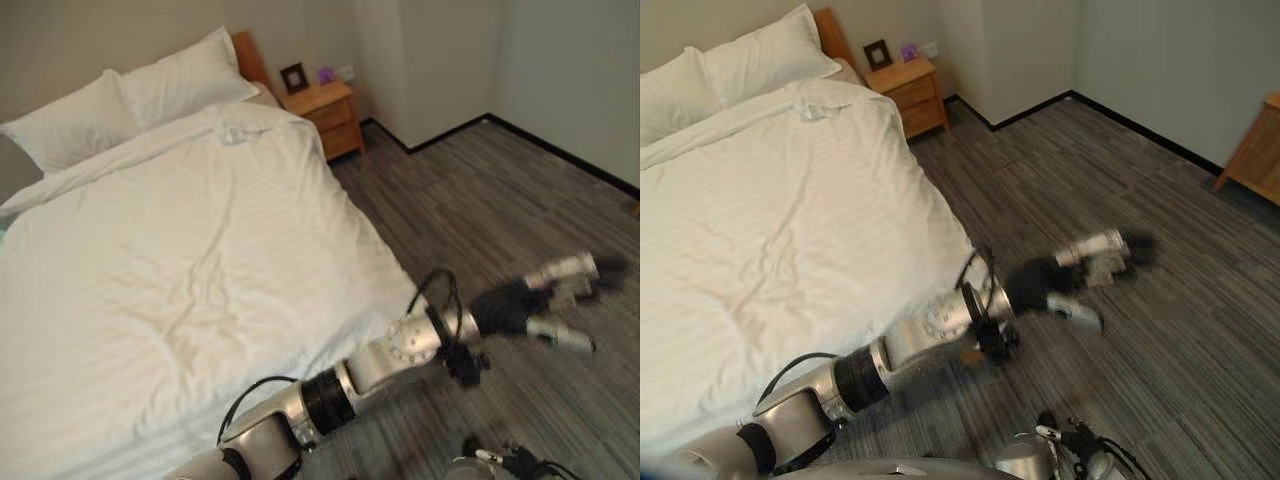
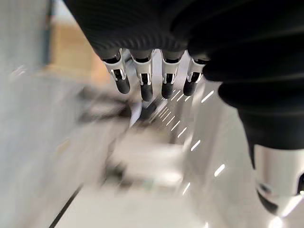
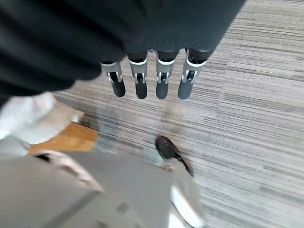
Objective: Making the bed.
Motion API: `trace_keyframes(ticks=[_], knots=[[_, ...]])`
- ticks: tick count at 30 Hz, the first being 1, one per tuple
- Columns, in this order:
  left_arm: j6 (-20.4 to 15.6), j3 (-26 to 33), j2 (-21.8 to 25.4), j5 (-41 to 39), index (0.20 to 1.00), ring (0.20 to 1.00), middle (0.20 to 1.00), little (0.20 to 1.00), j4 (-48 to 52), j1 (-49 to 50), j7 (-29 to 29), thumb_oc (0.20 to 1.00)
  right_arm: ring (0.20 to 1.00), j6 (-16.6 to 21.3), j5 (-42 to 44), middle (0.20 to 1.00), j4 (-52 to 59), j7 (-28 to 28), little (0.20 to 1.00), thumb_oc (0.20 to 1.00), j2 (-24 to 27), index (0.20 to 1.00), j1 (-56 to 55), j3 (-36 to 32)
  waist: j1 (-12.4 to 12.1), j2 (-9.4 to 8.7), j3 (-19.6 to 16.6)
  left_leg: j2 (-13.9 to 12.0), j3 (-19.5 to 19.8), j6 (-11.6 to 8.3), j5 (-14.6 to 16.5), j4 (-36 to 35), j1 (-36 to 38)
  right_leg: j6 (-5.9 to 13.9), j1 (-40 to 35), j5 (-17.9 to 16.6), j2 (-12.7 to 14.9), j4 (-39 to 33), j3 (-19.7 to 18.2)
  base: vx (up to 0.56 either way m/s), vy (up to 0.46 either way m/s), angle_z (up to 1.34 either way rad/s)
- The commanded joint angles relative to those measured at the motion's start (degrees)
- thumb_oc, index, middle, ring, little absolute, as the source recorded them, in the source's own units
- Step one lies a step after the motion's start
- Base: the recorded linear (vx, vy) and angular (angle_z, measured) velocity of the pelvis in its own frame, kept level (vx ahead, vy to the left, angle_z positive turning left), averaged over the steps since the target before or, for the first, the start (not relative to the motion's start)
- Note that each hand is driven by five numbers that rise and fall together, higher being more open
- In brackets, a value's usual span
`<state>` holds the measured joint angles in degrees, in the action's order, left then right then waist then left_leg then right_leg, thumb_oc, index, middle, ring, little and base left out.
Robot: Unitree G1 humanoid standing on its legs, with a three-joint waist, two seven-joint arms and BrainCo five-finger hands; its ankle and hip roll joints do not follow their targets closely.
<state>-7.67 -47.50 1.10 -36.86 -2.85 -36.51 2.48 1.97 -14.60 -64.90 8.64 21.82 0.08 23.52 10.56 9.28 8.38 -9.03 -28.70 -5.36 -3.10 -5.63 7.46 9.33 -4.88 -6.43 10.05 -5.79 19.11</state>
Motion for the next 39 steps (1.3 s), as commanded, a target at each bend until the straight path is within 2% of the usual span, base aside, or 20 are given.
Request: trace_keyframes(ticks=[1, 3, 4, 5, 11, 12, 13, 14, 15, 16, 17, 18, 19, 20, 21, 22, 25, 28, 34, 39], knots=[[-3.4, 3.7, 1.1, 16.5, 1.0, 1.0, 1.0, 1.0, -7.7, -4.6, -11.6, 1.0, 1.0, 1.8, 4.4, 1.0, 1.4, 2.3, 1.0, 1.0, -1.9, 1.0, 0.9, 0.8, -2.4, -1.65, -1.8, -3.3, 5.6, -1.39, -1.0, 0.6, -0.4, -0.9, -3.8, 6.7, -0.1, 0.8, 1.3, 0.01, -0.023, 0.12], [-2.7, 7.7, 6.0, 25.5, 1.0, 1.0, 1.0, 1.0, -9.1, -3.5, -15.1, 1.0, 1.0, 2.5, 5.1, 1.0, 4.4, 4.0, 1.0, 1.0, -0.6, 1.0, 1.8, -0.3, -3.5, -2.44, -1.9, -3.1, 6.1, -1.34, -1.0, 0.6, -0.7, -0.87, -3.9, 6.4, 0.0, 0.8, 1.8, 0.0, -0.001, 0.1], [-2.5, 12.7, 11.7, 29.8, 1.0, 1.0, 1.0, 1.0, -7.9, 1.1, -16.0, 1.0, 1.0, 3.0, 4.1, 1.0, 8.7, 5.7, 1.0, 1.0, 1.8, 1.0, 3.4, -1.8, -5.3, -3.26, -2.0, -3.0, 6.6, -1.28, -0.9, 0.6, -1.0, -0.73, -4.0, 6.1, 0.1, 0.8, 2.4, 0.0, 0.019, 0.1], [-2.4, 12.8, 11.8, 29.8, 1.0, 1.0, 1.0, 1.0, -7.7, 1.2, -16.0, 1.0, 1.0, 2.9, 4.1, 1.0, 8.8, 5.7, 1.0, 1.0, 1.8, 1.0, 3.3, -1.8, -5.1, -3.27, -2.0, -2.9, 6.6, -1.27, -0.9, 0.6, -1.1, -0.72, -4.1, 6.1, 0.1, 0.8, 2.5, 0.01, 0.029, 0.15], [-3.3, 33.0, 23.6, 36.1, 1.0, 1.0, 1.0, 1.0, -5.4, 22.2, -14.9, 1.0, 1.0, 4.0, 2.8, 1.0, 28.2, 3.0, 1.0, 1.0, 16.4, 1.0, 5.0, -10.9, -10.2, -5.9, -2.9, -2.1, 9.1, -1.14, -0.6, 0.6, -2.8, -0.49, -4.5, 5.4, 0.8, 0.8, 5.1, 0.03, 0.057, 0.21], [-3.3, 36.1, 24.6, 36.2, 1.0, 1.0, 1.0, 1.0, -5.3, 25.7, -14.6, 1.0, 0.746, 4.4, 2.9, 0.746, 31.2, 2.2, 0.746, 0.746, 18.0, 0.746, 4.8, -12.2, -11.1, -6.41, -3.0, -1.9, 9.8, -1.09, -0.6, 0.6, -3.2, -0.47, -4.6, 5.4, 0.9, 0.8, 5.7, 0.04, 0.057, 0.39], [-3.3, 38.7, 24.8, 35.5, 1.0, 1.0, 1.0, 1.0, -5.3, 29.0, -14.5, 1.0, 0.2, 4.6, 3.3, 0.2, 33.3, 1.8, 0.2, 0.2, 18.7, 0.2, 4.3, -13.3, -11.8, -6.88, -3.2, -1.7, 10.4, -0.99, -0.6, 0.6, -3.7, -0.49, -4.8, 5.4, 1.0, 0.8, 6.4, 0.03, 0.04, 0.4], [-3.3, 38.8, 24.8, 35.4, 1.0, 1.0, 1.0, 1.0, -5.2, 29.2, -14.5, 1.0, 0.2, 4.5, 3.3, 0.2, 33.5, 1.7, 0.2, 0.2, 18.7, 0.2, 4.2, -13.3, -11.7, -6.89, -3.3, -1.7, 10.4, -0.97, -0.6, 0.6, -3.7, -0.47, -4.8, 5.4, 1.1, 0.8, 6.5, 0.05, 0.038, 0.41], [-3.2, 42.9, 27.2, 34.2, 1.0, 1.0, 1.0, 1.0, -7.3, 33.8, -13.4, 1.0, 0.2, 5.2, 10.1, 0.2, 32.8, -2.0, 0.2, 0.2, 25.0, 0.2, 4.4, -18.6, -13.2, -8.29, -3.8, -1.4, 11.6, -0.9, -0.6, 0.6, -4.4, -0.51, -5.2, 5.6, 1.1, 0.8, 7.7, 0.12, 0.013, 0.39], [-3.3, 45.8, 27.6, 33.3, 1.0, 1.0, 1.0, 1.0, -8.4, 36.8, -12.2, 1.0, 0.2, 5.4, 12.7, 0.2, 34.8, -3.3, 0.2, 0.2, 24.3, 0.2, 4.7, -19.3, -14.5, -8.8, -3.9, -1.4, 12.9, -1.36, 0.4, 0.6, -4.3, -0.12, -5.9, 6.5, 0.9, 0.8, 7.6, 0.05, 0.032, 0.37], [-3.8, 47.2, 28.3, 32.5, 1.0, 1.0, 1.0, 1.0, -7.3, 39.2, -12.8, 1.0, 0.2, 10.5, 28.5, 0.2, 37.6, -11.8, 0.2, 0.2, 23.8, 0.2, 2.6, -22.5, -15.3, -9.46, -3.6, -1.0, 13.0, -0.73, -0.8, 0.6, -5.1, -0.51, -5.8, 5.6, 1.3, 0.8, 9.2, 0.04, 0.032, 0.54], [-3.2, 48.2, 27.1, 32.3, 1.0, 1.0, 1.0, 1.0, -7.4, 41.6, -10.4, 1.0, 0.2, 11.1, 31.7, 0.2, 40.0, -8.9, 0.2, 0.2, 24.1, 0.2, 8.8, -20.8, -16.8, -10.06, -3.9, -0.7, 13.7, -0.64, -0.7, 0.6, -5.6, -0.47, -5.9, 5.7, 1.4, 0.8, 9.9, 0.05, 0.034, 0.53], [-3.8, 49.1, 26.3, 31.2, 1.0, 1.0, 1.0, 1.0, -8.4, 43.3, -10.6, 1.0, 0.2, 10.4, 36.1, 0.2, 43.7, -7.7, 0.2, 0.2, 22.3, 0.2, 12.3, -23.2, -18.1, -10.6, -4.2, -0.6, 14.9, -1.18, 0.6, 0.6, -5.4, 0.0, -6.7, 6.8, 1.2, 0.8, 9.7, 0.13, 0.041, 0.52], [-3.8, 50.1, 25.8, 30.9, 1.0, 1.0, 1.0, 1.0, -9.6, 43.1, -10.6, 1.0, 0.2, 9.7, 28.9, 0.2, 39.8, -7.5, 0.2, 0.2, 21.2, 0.2, 7.5, -21.9, -18.3, -10.78, -3.9, -0.4, 15.0, -1.16, 0.6, 0.6, -5.5, 0.05, -6.8, 6.7, 1.3, 0.8, 10.1, 0.11, 0.058, 0.36], [-3.9, 49.3, 25.7, 30.5, 1.0, 1.0, 1.0, 1.0, -11.9, 43.1, -11.7, 1.0, 0.2, 8.9, 30.8, 0.2, 36.4, -6.9, 0.2, 0.2, 15.7, 0.2, 7.7, -19.7, -19.0, -10.89, -3.7, -0.2, 15.2, -0.96, 0.8, 0.6, -5.5, 0.03, -7.0, 6.8, 1.4, 0.8, 10.6, 0.04, 0.099, 0.27], [-3.4, 48.7, 25.1, 30.7, 1.0, 1.0, 1.0, 1.0, -12.7, 43.1, -12.2, 1.0, 0.2, 12.3, 31.8, 0.2, 38.5, -10.4, 0.2, 0.2, 14.5, 0.2, 10.3, -18.1, -20.4, -10.81, -3.6, 0.1, 15.8, -0.59, 0.9, 0.6, -5.8, 0.08, -7.3, 6.7, 1.7, 0.8, 11.4, 0.04, 0.1, 0.36], [-2.9, 49.2, 24.0, 29.4, 1.0, 1.0, 1.0, 1.0, -13.2, 45.0, -9.7, 1.0, 0.2, 12.5, 38.5, 0.2, 26.5, -8.5, 0.2, 0.2, 6.7, 0.2, 19.0, -18.6, -25.3, -11.79, -2.5, 1.3, 19.0, -0.08, 0.5, 0.6, -7.8, 0.03, -8.3, 7.3, 1.9, 0.8, 14.3, 0.03, 0.048, 0.46], [-3.2, 48.9, 23.3, 26.1, 1.0, 1.0, 1.0, 1.0, -16.5, 45.6, -9.3, 1.0, 0.2, 12.6, 47.6, 0.2, 28.2, -9.1, 0.2, 0.2, 3.0, 0.2, 20.7, -18.0, -27.9, -12.94, -0.9, 1.6, 20.3, -0.05, -0.2, 0.6, -10.0, 0.05, -7.4, 7.4, 1.5, 0.8, 15.6, 0.0, 0.019, 0.85], [-3.8, 49.6, 22.1, 24.7, 1.0, 1.0, 1.0, 1.0, -16.5, 47.6, -10.7, 1.0, 0.2, 14.2, 53.2, 0.2, 47.9, -9.2, 0.2, 0.2, -0.7, 0.2, 16.6, -16.0, -28.9, -13.73, 2.2, 2.1, 22.4, 0.01, -1.1, 0.6, -14.4, 0.35, -5.0, 6.9, 1.6, 0.8, 17.1, -0.02, 0.055, 0.21], [-4.7, 49.6, 20.2, 23.0, 1.0, 1.0, 1.0, 1.0, -14.6, 48.3, -11.9, 1.0, 0.2, 16.1, 61.6, 0.2, 72.0, -15.9, 0.2, 0.2, -3.5, 0.2, 3.9, -16.0, -26.7, -12.5, 6.5, 3.0, 23.8, 0.18, -2.1, 0.6, -19.6, 0.7, -1.2, 5.8, 2.5, 0.8, 17.8, -0.04, 0.079, 0.21]])
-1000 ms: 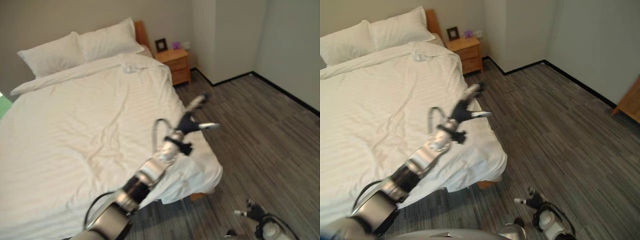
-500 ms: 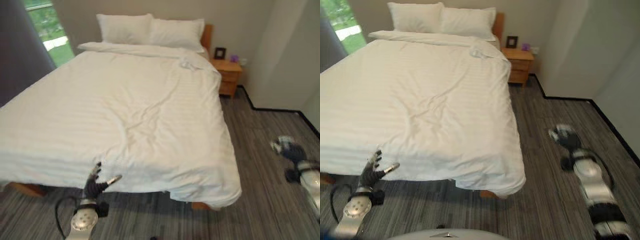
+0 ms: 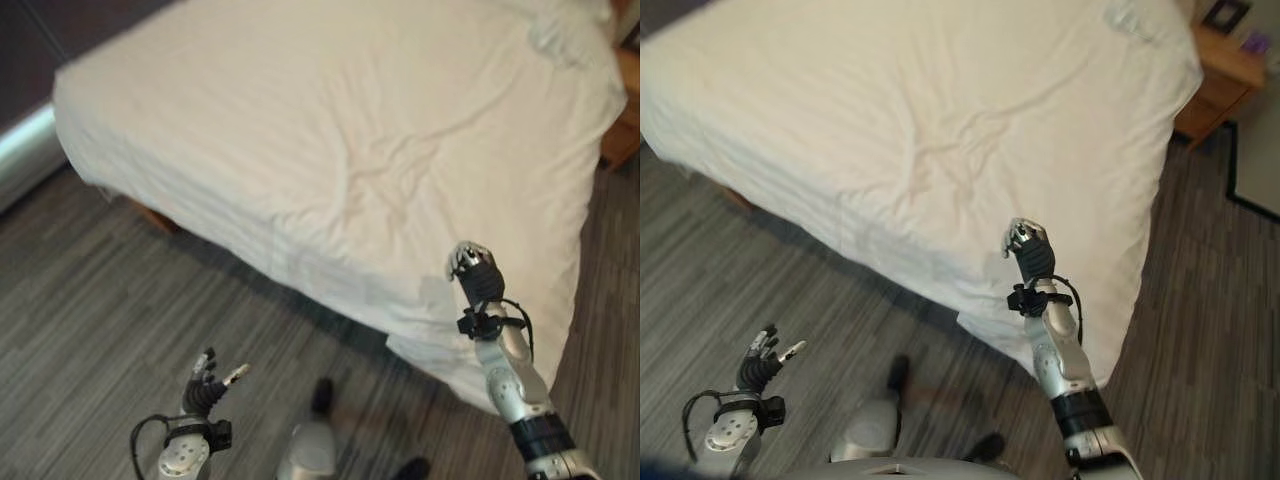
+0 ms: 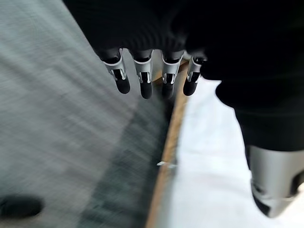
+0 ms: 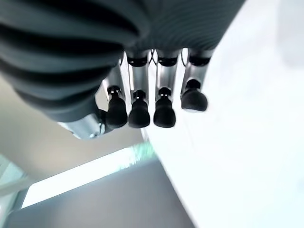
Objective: Making the bed.
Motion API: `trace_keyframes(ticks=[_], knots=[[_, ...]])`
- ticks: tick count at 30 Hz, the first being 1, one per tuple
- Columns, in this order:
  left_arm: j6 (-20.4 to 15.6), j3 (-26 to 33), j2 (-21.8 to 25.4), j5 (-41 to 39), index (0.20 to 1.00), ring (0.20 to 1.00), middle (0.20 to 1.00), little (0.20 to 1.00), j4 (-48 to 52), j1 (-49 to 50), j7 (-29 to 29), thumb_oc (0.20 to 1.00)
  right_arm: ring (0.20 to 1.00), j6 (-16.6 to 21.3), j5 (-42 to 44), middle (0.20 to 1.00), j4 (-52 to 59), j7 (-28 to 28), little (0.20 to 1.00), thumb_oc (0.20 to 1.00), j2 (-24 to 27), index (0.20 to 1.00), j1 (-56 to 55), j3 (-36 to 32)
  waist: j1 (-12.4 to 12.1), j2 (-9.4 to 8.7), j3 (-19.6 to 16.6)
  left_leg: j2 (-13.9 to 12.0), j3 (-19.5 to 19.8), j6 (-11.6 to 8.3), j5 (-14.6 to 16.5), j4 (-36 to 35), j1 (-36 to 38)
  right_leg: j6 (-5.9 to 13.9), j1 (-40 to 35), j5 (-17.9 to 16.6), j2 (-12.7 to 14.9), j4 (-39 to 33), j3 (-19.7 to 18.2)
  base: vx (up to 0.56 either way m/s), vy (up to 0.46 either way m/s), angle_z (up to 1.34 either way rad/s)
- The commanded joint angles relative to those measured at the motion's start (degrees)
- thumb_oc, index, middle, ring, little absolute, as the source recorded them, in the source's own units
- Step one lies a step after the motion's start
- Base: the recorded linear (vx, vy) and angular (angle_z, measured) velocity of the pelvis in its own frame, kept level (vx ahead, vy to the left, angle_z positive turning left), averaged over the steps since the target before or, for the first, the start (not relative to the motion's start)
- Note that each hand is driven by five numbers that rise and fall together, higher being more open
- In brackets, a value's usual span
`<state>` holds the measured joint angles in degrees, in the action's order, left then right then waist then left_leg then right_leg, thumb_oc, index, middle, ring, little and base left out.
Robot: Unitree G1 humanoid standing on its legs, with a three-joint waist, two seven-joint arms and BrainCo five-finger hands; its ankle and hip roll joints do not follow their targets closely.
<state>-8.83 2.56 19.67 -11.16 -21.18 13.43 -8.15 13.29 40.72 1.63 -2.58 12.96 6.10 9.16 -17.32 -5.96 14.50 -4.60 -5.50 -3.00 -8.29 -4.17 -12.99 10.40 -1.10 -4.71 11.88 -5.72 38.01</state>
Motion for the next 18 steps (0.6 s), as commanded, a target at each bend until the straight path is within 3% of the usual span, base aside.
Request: trace_keyframes(ticks=[1, 2, 3, 4, 5, 6, 7, 8, 10, 12, 14, 18], knots=[[-3.6, -2.1, 1.9, -3.1, 1.0, 1.0, 1.0, 1.0, 4.1, -1.9, -1.1, 1.0, 0.2, 6.8, 2.9, 0.2, 4.7, -2.1, 0.2, 0.2, 5.3, 0.2, -0.8, 1.2, 1.1, 3.43, 1.0, -1.1, 0.9, -2.17, 3.0, -0.8, -0.1, -0.27, -4.3, 3.8, 1.0, 0.7, -1.0, -0.04, 0.082, 0.12], [-4.2, -2.7, 1.7, -2.9, 1.0, 1.0, 1.0, 1.0, 4.6, -2.1, -1.9, 1.0, 0.2, 6.3, 1.7, 0.2, 4.9, -0.3, 0.2, 0.2, 4.0, 0.2, -0.8, 2.0, 1.5, 3.85, 1.5, -0.7, 1.1, -2.04, 2.9, -0.8, -0.8, -0.22, -3.9, 3.6, 1.2, 0.8, -0.8, 0.01, 0.064, -0.02], [-4.3, -7.7, 2.5, -2.0, 1.0, 1.0, 1.0, 1.0, 3.4, -4.5, -1.4, 1.0, 0.2, 6.5, -0.1, 0.2, -20.0, 8.0, 0.2, 0.2, -1.1, 0.2, 7.7, 0.3, 0.3, 4.96, 1.4, -0.4, 1.5, -2.08, 2.9, -0.8, -1.3, -0.22, -4.1, 3.8, 1.6, 0.7, 0.3, 0.05, 0.054, -0.05], [-3.7, -10.7, 2.9, -1.1, 1.0, 1.0, 1.0, 1.0, 2.5, -6.1, -0.9, 1.0, 0.2, 6.4, 0.2, 0.2, -32.5, 10.4, 0.2, 0.2, -2.8, 0.2, 14.4, -1.3, -0.8, 6.17, 1.0, 0.2, 2.3, -2.2, 2.6, -0.8, -2.3, -0.06, -4.2, 3.9, 2.0, 0.7, 1.7, 0.03, 0.065, -0.04], [-4.3, -10.4, 2.4, -1.8, 1.0, 1.0, 1.0, 1.0, 3.7, -5.6, -1.9, 1.0, 0.2, 8.8, -6.2, 0.2, -33.2, 15.5, 0.2, 0.2, -3.6, 0.2, 14.2, 2.2, -1.1, 7.31, 1.5, 0.9, 3.0, -2.28, 2.1, -0.8, -3.6, 0.13, -3.1, 3.5, 2.3, 0.8, 2.1, -0.01, 0.052, 0.27], [-5.1, -11.9, 3.2, -1.5, 1.0, 1.0, 1.0, 1.0, 3.0, -5.3, -2.5, 1.0, 0.2, 4.3, 2.2, 0.2, -38.4, 14.5, 0.2, 0.2, -4.6, 0.2, 19.4, -2.1, -1.3, 8.33, 2.0, 1.1, 3.0, -2.4, 2.1, -0.8, -4.7, 0.2, -1.9, 3.3, 2.7, 1.0, 2.0, -0.03, 0.042, 0.64], [-4.9, -13.7, 3.8, -0.8, 1.0, 1.0, 1.0, 1.0, 2.4, -7.2, -2.0, 1.0, 0.2, 3.0, 0.1, 0.2, -49.4, 15.0, 0.2, 0.2, -2.6, 0.2, 24.3, -4.7, -2.0, 9.08, 2.3, 1.4, 3.0, -2.39, 2.0, -0.8, -5.7, 0.39, -1.0, 3.2, 3.1, 1.1, 2.2, -0.03, 0.011, 0.51], [-5.7, -13.6, 4.0, -1.1, 1.0, 1.0, 1.0, 1.0, 2.8, -7.5, -1.2, 1.0, 0.2, 2.1, 2.6, 0.2, -56.7, 13.6, 0.2, 0.2, 3.7, 0.2, 29.6, -8.1, -2.9, 9.97, 3.0, 2.0, 2.8, -2.51, 1.3, -0.8, -8.1, 0.45, 1.5, 2.9, 3.7, 1.2, 1.8, -0.03, 0.03, 0.37], [-5.9, -13.5, 3.9, -1.7, 1.0, 1.0, 1.0, 1.0, 2.6, -7.7, -0.6, 1.0, 0.2, 0.1, 5.2, 0.2, -63.4, 12.7, 0.2, 0.2, 9.9, 0.2, 27.9, -12.2, -2.1, 11.27, 4.0, 2.5, 1.1, -2.94, 1.1, -0.8, -10.9, 1.07, 5.4, 1.9, 5.5, 1.5, 0.6, -0.04, 0.101, -0.05], [-6.1, -13.0, 3.0, -2.6, 1.0, 1.0, 1.0, 1.0, 2.1, -8.1, -0.8, 1.0, 0.2, -0.3, 7.5, 0.2, -64.6, 11.8, 0.2, 0.2, 13.9, 0.2, 25.1, -15.1, -1.2, 12.2, 4.4, 3.0, -0.8, -3.04, 1.0, -0.8, -13.2, 1.69, 8.8, 0.9, 6.8, 1.7, -1.0, -0.06, 0.154, -0.12], [-6.5, -12.1, 2.0, -3.2, 1.0, 1.0, 1.0, 1.0, 0.6, -9.4, -1.6, 1.0, 0.2, 0.0, 8.9, 0.2, -64.8, 11.4, 0.2, 0.2, 18.4, 0.2, 20.9, -19.4, 1.2, 12.98, 5.6, 3.5, -3.4, -3.39, 1.0, -0.8, -16.3, 2.74, 13.0, -0.7, 8.0, 1.4, -2.5, -0.09, 0.175, -0.33], [-6.7, -11.7, 1.1, -2.7, 1.0, 1.0, 1.0, 1.0, -0.3, -11.3, -2.5, 1.0, 0.2, 0.5, 9.6, 0.2, -66.0, 11.0, 0.2, 0.2, 23.6, 0.2, 16.7, -24.4, 2.9, 13.2, 5.7, 4.1, -5.9, -3.54, 1.2, -0.8, -19.0, 4.04, 17.4, -2.2, 9.5, 1.2, -4.0, -0.04, 0.101, -0.51]])
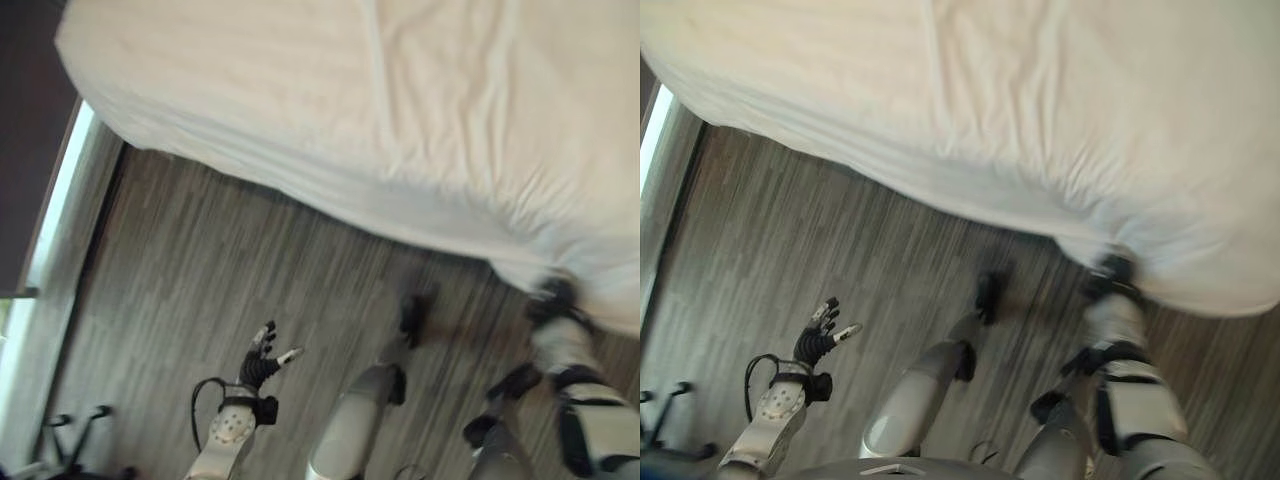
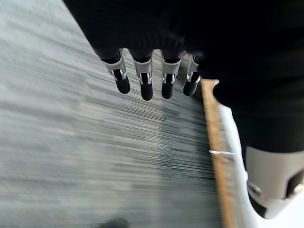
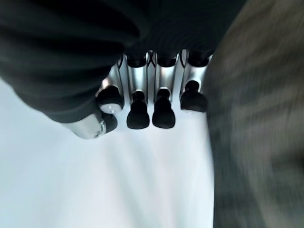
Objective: Making the bed.
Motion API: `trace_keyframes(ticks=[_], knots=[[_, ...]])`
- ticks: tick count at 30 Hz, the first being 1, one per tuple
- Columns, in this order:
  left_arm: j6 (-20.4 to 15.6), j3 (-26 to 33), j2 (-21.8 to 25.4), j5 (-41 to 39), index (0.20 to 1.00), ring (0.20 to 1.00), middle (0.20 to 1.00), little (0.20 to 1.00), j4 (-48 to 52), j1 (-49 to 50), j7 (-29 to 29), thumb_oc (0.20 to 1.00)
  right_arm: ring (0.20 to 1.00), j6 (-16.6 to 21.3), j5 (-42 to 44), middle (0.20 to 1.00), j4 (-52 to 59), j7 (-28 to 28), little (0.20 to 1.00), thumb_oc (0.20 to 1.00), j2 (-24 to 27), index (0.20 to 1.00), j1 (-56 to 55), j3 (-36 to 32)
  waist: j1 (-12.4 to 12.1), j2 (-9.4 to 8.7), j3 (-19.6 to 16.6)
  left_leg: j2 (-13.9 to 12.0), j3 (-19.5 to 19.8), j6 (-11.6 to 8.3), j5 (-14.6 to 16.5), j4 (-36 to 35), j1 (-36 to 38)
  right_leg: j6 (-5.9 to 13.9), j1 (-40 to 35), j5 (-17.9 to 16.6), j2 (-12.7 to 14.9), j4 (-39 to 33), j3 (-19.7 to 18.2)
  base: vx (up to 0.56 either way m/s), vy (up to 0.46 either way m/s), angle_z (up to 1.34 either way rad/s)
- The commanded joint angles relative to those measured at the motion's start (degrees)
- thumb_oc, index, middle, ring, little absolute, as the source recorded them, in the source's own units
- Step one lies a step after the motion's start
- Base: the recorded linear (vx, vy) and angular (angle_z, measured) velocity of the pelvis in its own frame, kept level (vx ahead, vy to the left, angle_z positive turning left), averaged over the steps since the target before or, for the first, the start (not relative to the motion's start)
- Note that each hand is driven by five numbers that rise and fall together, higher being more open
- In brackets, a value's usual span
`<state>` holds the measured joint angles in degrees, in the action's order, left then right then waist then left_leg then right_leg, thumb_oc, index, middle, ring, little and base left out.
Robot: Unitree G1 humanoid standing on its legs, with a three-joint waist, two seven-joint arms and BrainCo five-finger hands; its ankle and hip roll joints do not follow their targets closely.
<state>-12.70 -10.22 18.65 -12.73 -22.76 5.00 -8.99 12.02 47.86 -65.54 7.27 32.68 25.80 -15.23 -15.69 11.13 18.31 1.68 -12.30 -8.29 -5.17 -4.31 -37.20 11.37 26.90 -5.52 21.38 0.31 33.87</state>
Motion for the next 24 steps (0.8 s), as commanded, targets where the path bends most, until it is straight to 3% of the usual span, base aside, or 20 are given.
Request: trace_keyframes(ticks=[1, 4, 11, 12, 14, 16, 17, 19, 22, 24], knots=[[-2.9, 0.9, 2.0, -0.9, 1.0, 1.0, 1.0, 1.0, 1.0, -3.6, -1.8, 1.0, 0.2, 1.7, 3.0, 0.2, -0.5, 1.0, 0.2, 0.2, 6.1, 0.2, -3.6, -1.9, 1.8, -3.94, 1.9, -2.1, 0.3, 1.64, -1.9, -0.7, 4.5, 3.27, -9.5, -1.8, 0.5, -4.9, -0.2, -0.02, 0.105, -0.16], [-2.9, 0.8, 1.1, 0.0, 1.0, 1.0, 1.0, 1.0, 0.7, -5.0, -2.5, 1.0, 0.2, 1.3, 2.4, 0.2, -2.7, 1.4, 0.2, 0.2, 10.5, 0.2, -6.3, -5.7, 3.6, -4.27, 1.6, -2.1, -1.5, 1.5, -1.6, -0.7, 3.8, 3.63, -7.3, -2.6, 1.3, -5.1, -1.7, -0.01, 0.089, -0.88], [-2.4, 1.4, 0.1, 1.4, 1.0, 1.0, 1.0, 1.0, 0.5, -9.6, -3.6, 1.0, 0.2, 2.8, -1.1, 0.2, 1.4, 2.5, 0.2, 0.2, 9.1, 0.2, -15.0, -9.6, 7.6, -6.61, -0.6, -1.9, -3.2, 2.5, 0.5, -0.7, 7.2, 3.63, -8.2, -3.7, 2.5, -5.3, -3.3, 0.03, 0.02, -0.22], [-2.3, 1.3, 0.0, 1.5, 1.0, 1.0, 1.0, 1.0, 0.6, -9.6, -3.4, 1.0, 1.0, 2.8, -4.2, 1.0, 4.5, 3.0, 1.0, 1.0, 8.0, 1.0, -17.2, -8.7, 8.5, -7.1, -1.0, -1.9, -3.4, 2.86, 0.9, -0.7, 8.6, 3.63, -9.3, -3.9, 2.6, -5.3, -3.2, 0.06, -0.005, -0.19], [-1.2, 0.7, 0.0, 1.9, 1.0, 1.0, 1.0, 1.0, 2.2, -9.5, -1.7, 1.0, 1.0, 2.2, -16.7, 1.0, 18.8, 4.5, 1.0, 1.0, 3.0, 1.0, -23.3, -2.5, 11.6, -8.69, -2.3, -3.1, -4.7, 3.74, 2.2, -0.7, 13.9, 3.63, -13.1, -4.4, 2.2, -5.3, -2.4, 0.08, 0.001, -0.06], [0.0, 0.2, 0.3, 1.9, 1.0, 1.0, 1.0, 1.0, 2.9, -9.2, -0.5, 1.0, 1.0, 1.2, -25.5, 1.0, 29.6, 5.0, 1.0, 1.0, -1.1, 1.0, -26.7, 2.6, 13.0, -10.05, -2.5, -4.7, -7.3, 4.44, 3.2, -0.7, 18.9, 3.45, -16.5, -4.8, 1.1, -4.9, -0.6, 0.06, 0.0, -0.19], [0.0, 0.2, 0.3, 1.9, 1.0, 1.0, 1.0, 1.0, 2.9, -9.1, -0.4, 1.0, 1.0, 1.0, -25.6, 1.0, 29.8, 5.1, 1.0, 1.0, -1.3, 1.0, -26.8, 2.6, 13.0, -10.12, -2.4, -4.7, -7.3, 4.43, 3.2, -0.7, 19.1, 3.46, -16.6, -4.8, 1.1, -4.9, -0.6, 0.08, -0.024, -0.51], [1.6, -1.0, 1.2, 1.4, 1.0, 1.0, 1.0, 1.0, 4.0, -8.5, 1.5, 1.0, 1.0, -1.1, -36.3, 1.0, 40.6, 4.5, 1.0, 1.0, -5.1, 1.0, -28.2, 10.2, 13.6, -11.59, -2.3, -6.4, -11.6, 5.09, 4.1, -0.7, 26.8, 2.44, -20.5, -3.7, -0.8, -2.1, 2.1, 0.1, -0.039, -1.06], [2.3, -2.6, 2.3, 1.6, 1.0, 1.0, 1.0, 1.0, 4.8, -9.0, 3.0, 1.0, 1.0, -2.4, -42.0, 1.0, 45.8, 3.3, 1.0, 1.0, -6.5, 1.0, -27.7, 14.9, 13.5, -12.11, -2.3, -7.6, -14.8, 5.13, 4.4, -0.7, 31.6, 1.62, -22.9, -2.3, -2.0, 0.1, 3.6, 0.03, -0.059, -0.93], [3.2, -5.3, 2.5, 0.4, 1.0, 1.0, 1.0, 1.0, 6.1, -10.3, 4.1, 1.0, 1.0, -3.4, -47.5, 1.0, 51.7, 0.7, 1.0, 1.0, -8.3, 1.0, -26.6, 21.0, 14.1, -12.35, -3.7, -9.2, -19.2, 5.23, 4.3, -0.4, 36.3, 0.58, -25.6, 0.2, -3.3, 4.1, 6.1, 0.03, -0.14, -0.96]])
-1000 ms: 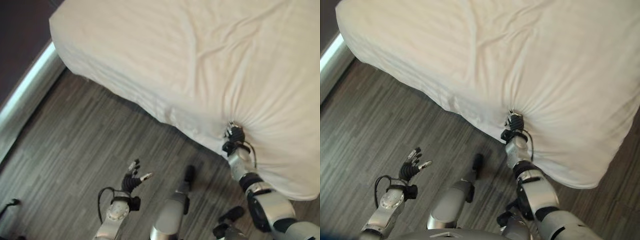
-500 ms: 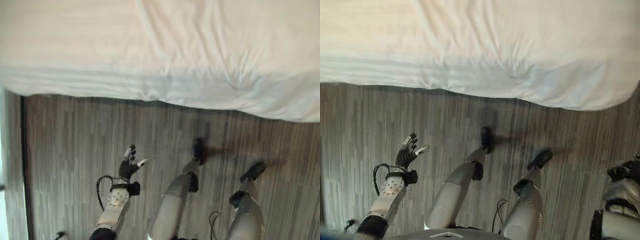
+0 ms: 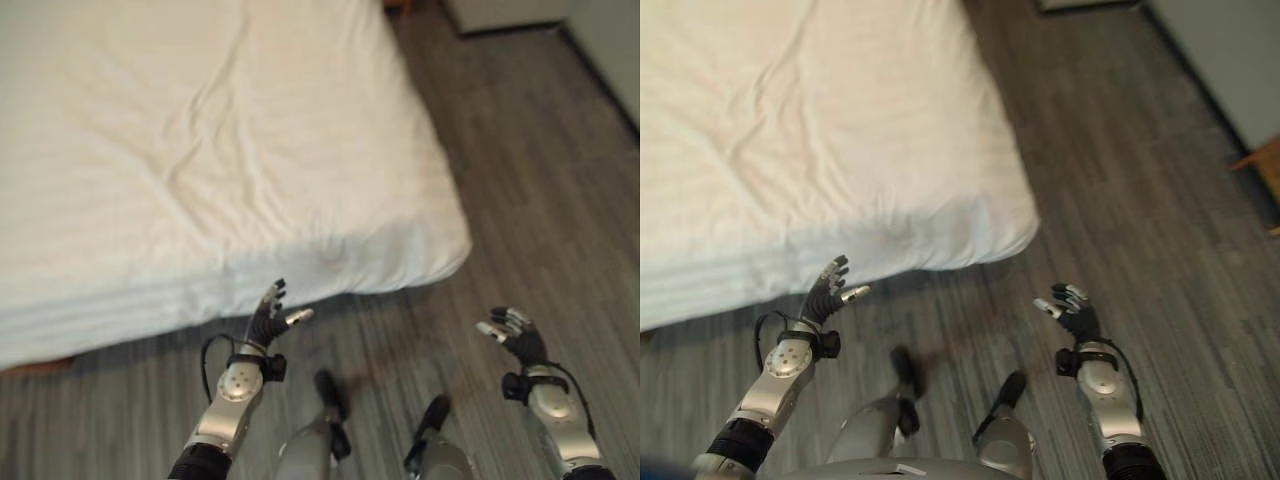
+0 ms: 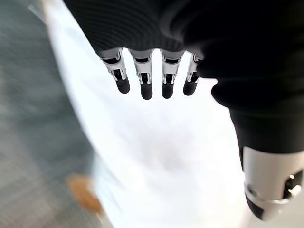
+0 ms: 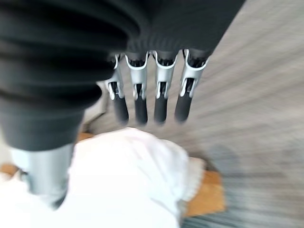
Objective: Making the bed.
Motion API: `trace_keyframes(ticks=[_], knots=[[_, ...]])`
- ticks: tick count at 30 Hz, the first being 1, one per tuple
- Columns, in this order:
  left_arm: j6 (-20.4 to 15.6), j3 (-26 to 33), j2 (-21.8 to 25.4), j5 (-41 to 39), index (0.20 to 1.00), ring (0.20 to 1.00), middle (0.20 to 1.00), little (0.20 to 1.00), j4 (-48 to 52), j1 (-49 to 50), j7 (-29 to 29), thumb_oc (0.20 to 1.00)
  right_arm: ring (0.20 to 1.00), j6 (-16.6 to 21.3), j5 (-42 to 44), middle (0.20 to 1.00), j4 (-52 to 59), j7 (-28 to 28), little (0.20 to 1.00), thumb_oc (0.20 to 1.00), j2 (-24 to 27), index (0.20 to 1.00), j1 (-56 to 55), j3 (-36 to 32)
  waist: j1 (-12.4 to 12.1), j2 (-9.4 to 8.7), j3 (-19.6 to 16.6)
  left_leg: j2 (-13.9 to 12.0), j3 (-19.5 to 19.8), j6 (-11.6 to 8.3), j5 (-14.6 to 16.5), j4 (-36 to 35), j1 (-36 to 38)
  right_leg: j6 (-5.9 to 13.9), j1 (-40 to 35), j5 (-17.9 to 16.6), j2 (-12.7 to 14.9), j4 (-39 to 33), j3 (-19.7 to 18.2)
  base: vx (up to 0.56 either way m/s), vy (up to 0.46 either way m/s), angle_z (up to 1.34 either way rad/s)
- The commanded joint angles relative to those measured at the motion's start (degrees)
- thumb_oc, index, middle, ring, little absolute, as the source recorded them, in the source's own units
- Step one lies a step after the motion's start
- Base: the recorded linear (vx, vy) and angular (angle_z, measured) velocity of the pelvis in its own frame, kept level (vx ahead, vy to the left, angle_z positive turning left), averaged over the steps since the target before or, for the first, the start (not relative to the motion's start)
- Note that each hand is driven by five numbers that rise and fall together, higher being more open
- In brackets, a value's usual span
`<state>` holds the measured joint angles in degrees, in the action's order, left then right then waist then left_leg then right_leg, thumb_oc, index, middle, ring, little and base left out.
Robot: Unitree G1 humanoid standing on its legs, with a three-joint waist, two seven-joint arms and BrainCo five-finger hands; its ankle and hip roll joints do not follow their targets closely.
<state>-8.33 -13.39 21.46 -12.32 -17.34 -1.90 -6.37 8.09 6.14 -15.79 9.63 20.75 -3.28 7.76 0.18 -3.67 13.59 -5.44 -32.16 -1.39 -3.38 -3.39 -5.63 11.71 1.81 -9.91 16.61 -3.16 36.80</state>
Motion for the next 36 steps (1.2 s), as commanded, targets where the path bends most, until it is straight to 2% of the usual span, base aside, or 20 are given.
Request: trace_keyframes(ticks=[1, 7, 9, 10, 11, 12, 13, 14, 15, 18, 20, 23, 25, 28, 30, 31, 32, 33, 35, 36], knots=[[-0.9, -2.7, -0.5, -0.1, 1.0, 1.0, 1.0, 1.0, 0.3, -3.4, 1.7, 1.0, 1.0, 0.1, -6.4, 1.0, 2.6, -1.9, 1.0, 1.0, 2.7, 1.0, 2.4, -1.2, -2.0, 2.44, 0.7, -2.5, 0.4, -1.72, 2.5, -1.3, 6.0, -0.57, -1.6, 6.0, 0.6, 7.8, 2.9, 0.01, -0.238, -1.22], [-1.4, -5.5, -3.8, -2.7, 1.0, 1.0, 1.0, 1.0, -0.8, -6.0, 1.2, 1.0, 1.0, 0.3, -6.0, 1.0, 1.3, -3.6, 1.0, 1.0, 3.8, 1.0, -0.2, 0.4, 0.7, 3.56, -2.6, -4.9, -2.7, -3.87, 0.9, 1.2, 11.2, -3.76, -6.5, 9.0, -4.3, 1.0, -1.2, 0.07, -0.214, -0.64], [-1.9, -6.1, -4.4, -4.1, 1.0, 1.0, 1.0, 1.0, 0.2, -5.9, 1.2, 1.0, 1.0, 0.6, -6.0, 1.0, 2.1, -3.9, 1.0, 1.0, 5.0, 1.0, 0.0, 0.9, 0.1, 3.91, -1.6, -9.3, -1.6, -6.81, -2.6, 11.7, 9.1, -5.64, -8.5, 10.9, -6.9, -1.3, -4.0, 0.14, -0.407, -0.6], [-2.3, -6.8, -5.1, -6.1, 1.0, 1.0, 1.0, 1.0, 0.5, -6.6, 0.4, 1.0, 1.0, 0.6, -7.1, 1.0, 3.4, -4.0, 1.0, 1.0, 6.8, 1.0, -0.1, 2.0, -1.1, 3.6, 0.3, -13.3, 5.7, -9.16, -9.3, 21.8, 5.1, -7.81, -9.6, 12.9, -8.7, -1.8, -7.4, 0.1, -0.473, -0.94], [-2.4, -7.1, -5.7, -6.3, 1.0, 1.0, 1.0, 1.0, 0.2, -6.9, -0.4, 1.0, 1.0, 0.5, -7.8, 1.0, 4.1, -3.9, 1.0, 1.0, 7.6, 1.0, -0.1, 2.5, -1.7, 3.26, 0.9, -12.8, 11.2, -8.42, -9.0, 25.2, 3.2, -8.63, -9.4, 14.0, -9.2, -1.8, -9.1, 0.05, -0.334, -1.18], [-2.5, -7.1, -5.7, -6.3, 1.0, 1.0, 1.0, 1.0, 0.2, -7.0, -0.5, 1.0, 1.0, 0.5, -7.8, 1.0, 4.2, -3.9, 1.0, 1.0, 7.7, 1.0, -0.1, 2.5, -1.6, 3.35, 0.9, -13.0, 11.5, -8.49, -8.8, 25.7, 2.9, -8.72, -9.4, 14.1, -9.3, -1.8, -9.0, 0.01, -0.165, -1.47], [-2.6, -7.2, -6.2, -6.3, 1.0, 1.0, 1.0, 1.0, 0.1, -6.7, -0.9, 1.0, 1.0, 0.4, -8.1, 1.0, 4.5, -3.9, 1.0, 1.0, 7.9, 1.0, -0.4, 2.8, -2.2, 2.86, 1.3, -10.3, 16.8, -6.84, -6.4, 27.2, 1.5, -8.76, -9.4, 14.2, -9.2, -1.8, -11.2, 0.02, -0.091, -1.3], [-3.1, -7.3, -6.9, -7.0, 1.0, 1.0, 1.0, 1.0, 0.2, -6.5, -1.3, 1.0, 1.0, 0.3, -8.6, 1.0, 4.5, -4.0, 1.0, 1.0, 8.3, 1.0, -0.4, 3.2, -3.0, 2.18, 1.9, -5.6, 21.2, -4.52, -3.5, 27.8, -1.4, -8.63, -8.8, 13.2, -8.6, -1.8, -13.1, 0.06, -0.116, -1.22], [-3.2, -7.6, -7.3, -7.3, 1.0, 1.0, 1.0, 1.0, 0.2, -6.3, -1.2, 1.0, 1.0, 0.2, -8.9, 1.0, 4.3, -4.0, 1.0, 1.0, 8.3, 1.0, -0.4, 3.1, -3.2, 2.0, 2.1, -3.8, 23.5, -4.1, -2.1, 28.1, -2.9, -8.39, -9.0, 13.1, -8.6, -1.8, -14.6, 0.11, -0.103, -1.28], [-3.3, -8.2, -7.9, -7.7, 1.0, 1.0, 1.0, 1.0, 0.2, -7.4, -1.4, 1.0, 1.0, 0.4, -8.9, 1.0, 3.8, -3.8, 1.0, 1.0, 8.4, 1.0, 1.2, 4.3, -3.9, 1.69, 1.9, -0.6, 23.4, -2.84, 2.0, 20.0, -4.9, -7.11, -9.3, 14.1, -9.1, -1.8, -17.4, 0.25, -0.056, -0.87], [-3.5, -8.3, -8.0, -7.2, 1.0, 1.0, 1.0, 1.0, 0.6, -7.3, -1.4, 1.0, 1.0, 0.8, -8.6, 1.0, 3.2, -3.6, 1.0, 1.0, 8.3, 1.0, 2.3, 5.0, -4.5, 2.21, 1.1, 1.8, 21.6, -2.51, 0.2, 11.7, -5.7, -6.52, -10.0, 14.9, -10.3, -1.8, -18.5, 0.35, 0.011, -0.37], [-3.5, -9.0, -8.5, -7.3, 1.0, 1.0, 1.0, 1.0, 0.8, -7.6, -1.6, 1.0, 1.0, 1.2, -8.4, 1.0, 1.6, -2.6, 1.0, 1.0, 8.0, 1.0, 4.1, 6.1, -6.2, 3.58, 0.6, 2.3, 21.9, -4.1, -6.1, 1.3, -9.3, -6.43, -13.0, 17.5, -13.1, -1.8, -20.0, 0.46, 0.041, -0.16], [-3.5, -8.9, -8.8, -7.7, 1.0, 1.0, 1.0, 1.0, 1.1, -7.2, -1.8, 1.0, 1.0, 1.1, -9.0, 1.0, 1.5, -2.4, 1.0, 1.0, 7.7, 1.0, 4.7, 6.3, -6.9, 3.16, 0.5, 1.7, 20.8, -4.6, -7.1, -1.6, -10.5, -5.9, -15.8, 19.0, -13.2, -1.8, -20.7, 0.51, 0.062, -0.39], [-3.3, -8.5, -8.3, -7.8, 1.0, 1.0, 1.0, 1.0, 1.2, -6.7, -2.1, 1.0, 1.0, 1.2, -10.0, 1.0, 1.9, -2.7, 1.0, 1.0, 6.4, 1.0, 4.3, 7.0, -7.8, 1.05, -1.4, 1.7, 19.4, -2.3, -7.6, -1.6, -8.7, -5.26, -19.7, 19.9, -13.4, -1.8, -22.1, 0.61, 0.11, -0.4], [-3.1, -9.0, -7.3, -7.5, 1.0, 1.0, 1.0, 1.0, 1.6, -7.0, -2.3, 1.0, 1.0, 1.6, -10.9, 1.0, 1.6, -2.4, 1.0, 1.0, 5.5, 1.0, 4.8, 7.9, -8.6, -1.79, -1.5, 3.1, 17.8, 0.08, -6.1, -1.4, -6.2, -2.83, -19.3, 17.7, -11.3, 5.9, -22.5, 0.49, 0.125, -0.41], [-3.1, -9.0, -7.3, -7.5, 1.0, 1.0, 1.0, 1.0, 1.7, -7.0, -2.3, 1.0, 1.0, 1.7, -10.9, 1.0, 1.5, -2.4, 1.0, 1.0, 5.5, 1.0, 4.9, 7.9, -8.8, -1.71, -1.6, 2.9, 17.6, 0.07, -6.2, -1.5, -6.3, -2.86, -19.0, 17.6, -11.4, 5.9, -22.8, 0.45, 0.193, -0.59], [-2.7, -9.6, -6.2, -6.9, 1.0, 1.0, 1.0, 1.0, 2.0, -8.1, -2.6, 1.0, 1.0, 1.2, -11.1, 1.0, 1.1, -2.2, 1.0, 1.0, 4.5, 1.0, 6.5, 8.7, -8.7, -2.51, -0.9, 4.0, 16.5, 1.73, -4.0, -1.6, -3.2, 0.91, -14.9, 10.6, -7.8, 18.5, -21.2, 0.43, 0.234, -0.41], [-2.5, -10.0, -5.2, -6.6, 1.0, 1.0, 1.0, 1.0, 2.3, -9.1, -2.8, 1.0, 1.0, 1.3, -11.0, 1.0, 1.1, -2.1, 1.0, 1.0, 4.0, 1.0, 8.1, 9.8, -8.0, -2.48, 0.0, 4.9, 16.8, 2.62, -2.6, -1.6, -0.7, 2.59, -11.1, 4.7, -5.8, 26.0, -20.8, 0.57, 0.311, -0.25], [-2.7, -9.4, -4.2, -6.4, 1.0, 1.0, 1.0, 1.0, 3.5, -9.7, -3.1, 1.0, 1.0, 1.1, -11.0, 1.0, 1.9, -2.3, 1.0, 1.0, 3.5, 1.0, 8.5, 9.2, -6.8, -0.85, 0.4, 4.4, 17.9, 3.39, -0.1, -1.6, 2.1, 2.44, -5.4, 2.4, -4.3, 34.2, -20.7, 0.47, 0.212, 0.08], [-2.6, -9.1, -4.0, -6.8, 1.0, 1.0, 1.0, 1.0, 3.3, -11.2, -3.5, 1.0, 1.0, 1.2, -11.2, 1.0, 3.1, -2.2, 1.0, 1.0, 3.1, 1.0, 8.9, 9.0, -5.1, 0.28, 1.4, 4.4, 19.7, 3.49, 2.3, -1.6, 4.6, 0.34, 0.0, 5.8, -3.7, 35.3, -19.8, 0.39, 0.105, 0.65]])
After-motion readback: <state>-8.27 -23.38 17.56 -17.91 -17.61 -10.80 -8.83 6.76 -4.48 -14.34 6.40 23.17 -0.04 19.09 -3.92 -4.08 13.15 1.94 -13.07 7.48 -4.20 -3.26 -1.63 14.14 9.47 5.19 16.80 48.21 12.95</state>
